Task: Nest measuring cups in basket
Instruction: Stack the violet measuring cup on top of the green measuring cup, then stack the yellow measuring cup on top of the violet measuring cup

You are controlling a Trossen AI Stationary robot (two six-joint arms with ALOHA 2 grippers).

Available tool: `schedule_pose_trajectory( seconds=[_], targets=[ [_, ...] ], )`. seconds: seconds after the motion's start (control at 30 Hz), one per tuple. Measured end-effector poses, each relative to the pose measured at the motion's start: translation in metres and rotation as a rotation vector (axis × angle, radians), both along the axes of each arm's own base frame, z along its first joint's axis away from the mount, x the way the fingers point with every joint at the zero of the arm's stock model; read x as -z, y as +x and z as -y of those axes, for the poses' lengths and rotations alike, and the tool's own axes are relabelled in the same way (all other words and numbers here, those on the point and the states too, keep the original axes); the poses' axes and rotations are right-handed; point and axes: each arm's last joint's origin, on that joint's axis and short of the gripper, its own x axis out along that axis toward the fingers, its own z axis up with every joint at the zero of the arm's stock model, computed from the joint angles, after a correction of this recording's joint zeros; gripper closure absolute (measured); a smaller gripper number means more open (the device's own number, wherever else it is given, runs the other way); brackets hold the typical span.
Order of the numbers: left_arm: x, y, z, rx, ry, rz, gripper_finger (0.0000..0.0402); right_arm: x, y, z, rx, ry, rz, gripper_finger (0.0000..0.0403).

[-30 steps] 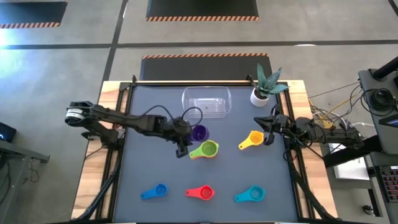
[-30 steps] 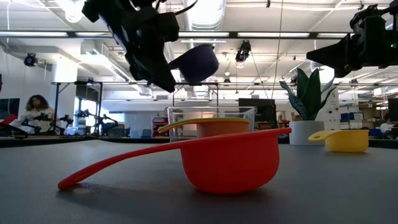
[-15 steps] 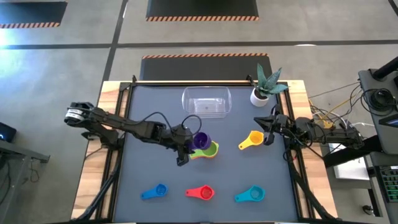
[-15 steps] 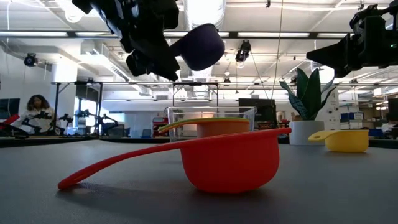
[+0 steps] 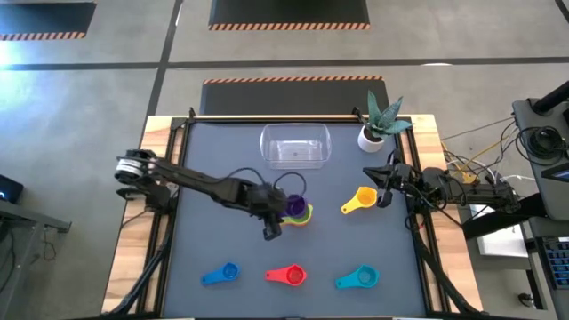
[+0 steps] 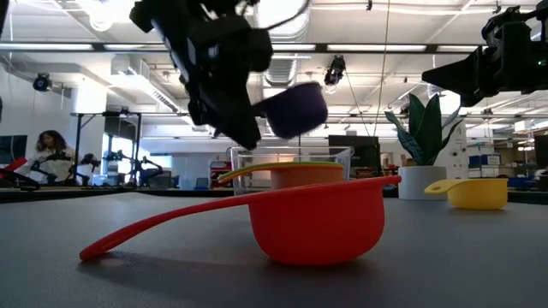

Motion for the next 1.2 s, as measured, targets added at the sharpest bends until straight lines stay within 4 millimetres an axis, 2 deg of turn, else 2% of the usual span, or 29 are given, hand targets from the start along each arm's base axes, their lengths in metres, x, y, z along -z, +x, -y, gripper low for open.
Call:
schedule_pose_trajectory(
  seconds=[0.2, 0.3, 0.4, 0.63, 1.0, 1.1, 1.2],
  targets=[
    [0.006, 0.026, 0.003, 0.015, 0.056, -0.141, 0.0284, 0.000, 0.000, 0.000, 0.000, 0.000, 0.000, 0.0394],
    [0.007, 0.032, 0.003, 0.005, 0.088, -0.203, 0.0270, 0.000, 0.000, 0.000, 0.000, 0.000, 0.000, 0.0394],
    [0.006, 0.035, 0.003, 0.006, 0.090, -0.218, 0.0274, 0.000, 0.000, 0.000, 0.000, 0.000, 0.000, 0.0394],
    [0.001, 0.034, 0.003, -0.003, 0.082, -0.209, 0.0279, 0.000, 0.000, 0.000, 0.000, 0.000, 0.000, 0.0394],
    [-0.005, 0.032, 0.005, 0.041, 0.077, -0.226, 0.0185, 0.000, 0.000, 0.000, 0.000, 0.000, 0.000, 0.0394],
    [-0.015, 0.027, 0.004, 0.041, 0.080, -0.242, 0.0167, 0.000, 0.000, 0.000, 0.000, 0.000, 0.000, 0.0394],
    [-0.035, 0.015, 0.007, 0.026, 0.114, -0.210, 0.0160, 0.000, 0.000, 0.000, 0.000, 0.000, 0.000, 0.0394]
  ],
)
